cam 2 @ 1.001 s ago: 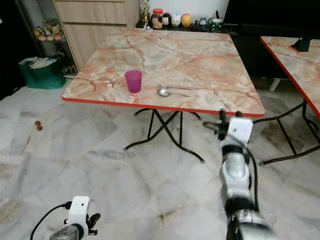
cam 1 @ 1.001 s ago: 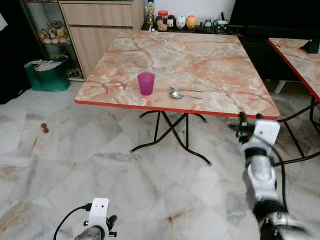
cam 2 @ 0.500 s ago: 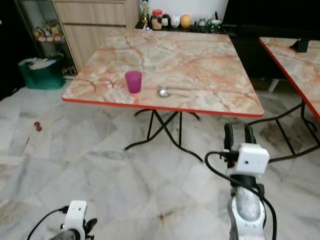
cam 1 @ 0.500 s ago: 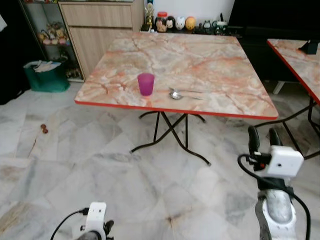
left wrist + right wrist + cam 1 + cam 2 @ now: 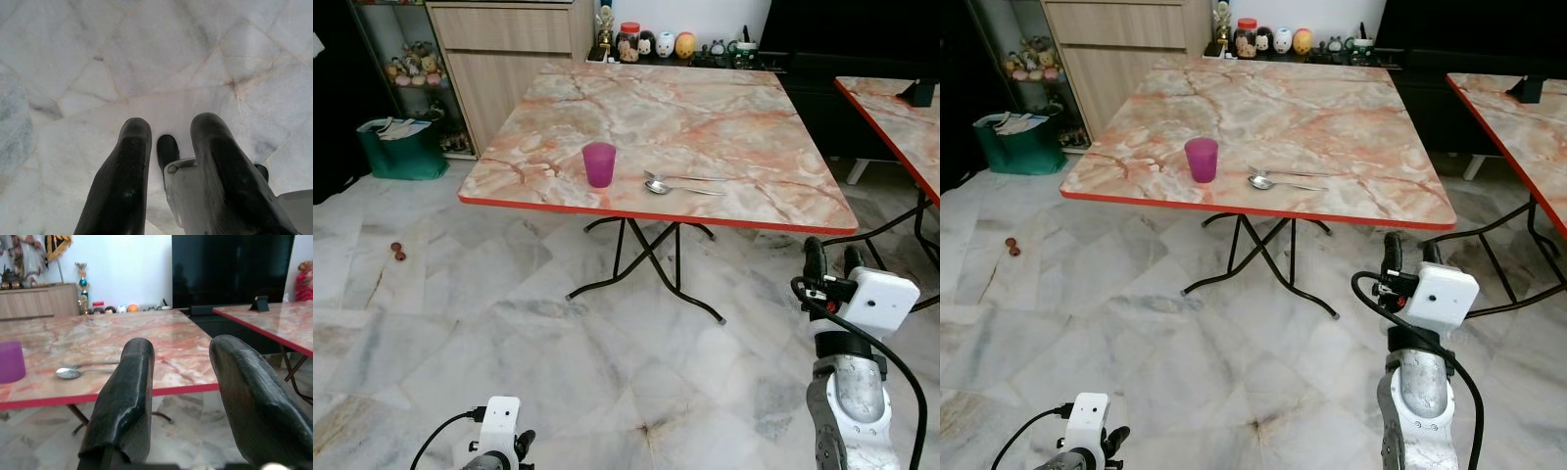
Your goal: Setting the table
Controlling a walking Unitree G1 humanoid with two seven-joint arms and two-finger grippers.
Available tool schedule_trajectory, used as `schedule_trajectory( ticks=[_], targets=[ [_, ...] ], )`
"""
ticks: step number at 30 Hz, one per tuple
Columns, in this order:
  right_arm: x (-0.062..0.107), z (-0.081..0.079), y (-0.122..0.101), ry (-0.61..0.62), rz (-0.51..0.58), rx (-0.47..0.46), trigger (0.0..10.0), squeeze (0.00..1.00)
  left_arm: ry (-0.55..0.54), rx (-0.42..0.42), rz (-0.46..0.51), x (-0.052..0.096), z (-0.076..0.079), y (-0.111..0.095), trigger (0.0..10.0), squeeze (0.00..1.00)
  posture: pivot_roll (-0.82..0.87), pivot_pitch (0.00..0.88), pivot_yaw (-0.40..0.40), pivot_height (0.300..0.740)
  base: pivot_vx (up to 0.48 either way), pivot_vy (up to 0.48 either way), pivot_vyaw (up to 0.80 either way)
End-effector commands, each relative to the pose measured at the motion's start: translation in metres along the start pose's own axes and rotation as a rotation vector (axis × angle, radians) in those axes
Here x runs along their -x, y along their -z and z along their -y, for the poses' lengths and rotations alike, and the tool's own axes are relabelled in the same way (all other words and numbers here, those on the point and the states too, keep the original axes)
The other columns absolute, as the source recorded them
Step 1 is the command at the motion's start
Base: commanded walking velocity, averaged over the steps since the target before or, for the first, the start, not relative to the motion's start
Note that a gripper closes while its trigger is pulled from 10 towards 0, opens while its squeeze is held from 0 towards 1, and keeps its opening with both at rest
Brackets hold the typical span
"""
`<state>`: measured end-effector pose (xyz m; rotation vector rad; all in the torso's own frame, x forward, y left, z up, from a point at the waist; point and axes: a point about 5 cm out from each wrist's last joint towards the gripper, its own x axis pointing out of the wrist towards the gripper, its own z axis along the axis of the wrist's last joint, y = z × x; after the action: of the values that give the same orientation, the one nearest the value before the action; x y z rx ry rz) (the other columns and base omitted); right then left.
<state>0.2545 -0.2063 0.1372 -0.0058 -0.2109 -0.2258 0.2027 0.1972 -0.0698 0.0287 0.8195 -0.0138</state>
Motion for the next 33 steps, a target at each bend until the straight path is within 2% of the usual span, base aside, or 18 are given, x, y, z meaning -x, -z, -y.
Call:
schedule_trajectory(
  ticks=[1, 9, 16, 22, 33],
  targets=[
    [-0.004, 0.001, -0.004, -0.005, 0.006, -0.006, 10.0, 0.00, -0.003, 0.012, -0.013, 0.000, 0.001, 0.003, 10.0, 0.00, 0.04, 0.000, -0.051, 0.740, 0.364, 0.000, 0.00],
    [-0.004, -0.003, -0.003, 0.018, -0.006, -0.027, 10.0, 0.00, 0.019, 0.000, -0.009, -0.002, 0.005, -0.002, 10.0, 0.00, 0.03, 0.000, -0.045, 0.740, 0.365, 0.000, 0.00],
    [-0.005, -0.001, -0.004, 0.005, 0.001, -0.031, 10.0, 0.00, 0.014, 0.010, -0.008, -0.002, 0.004, -0.003, 10.0, 0.00, 0.03, 0.000, -0.042, 0.740, 0.374, 0.000, 0.70],
    [-0.009, -0.012, -0.007, -0.044, 0.008, -0.056, 10.0, 0.00, 0.015, 0.011, -0.012, -0.002, 0.005, -0.004, 10.0, 0.00, 0.04, 0.000, -0.057, 0.740, 0.376, 0.000, 0.00],
    [-0.012, -0.012, -0.006, -0.053, 0.003, -0.061, 10.0, 0.00, 0.030, 0.012, -0.013, -0.003, 0.009, -0.004, 10.0, 0.00, 0.03, 0.000, -0.064, 0.740, 0.370, 0.000, 0.00]
  ],
)
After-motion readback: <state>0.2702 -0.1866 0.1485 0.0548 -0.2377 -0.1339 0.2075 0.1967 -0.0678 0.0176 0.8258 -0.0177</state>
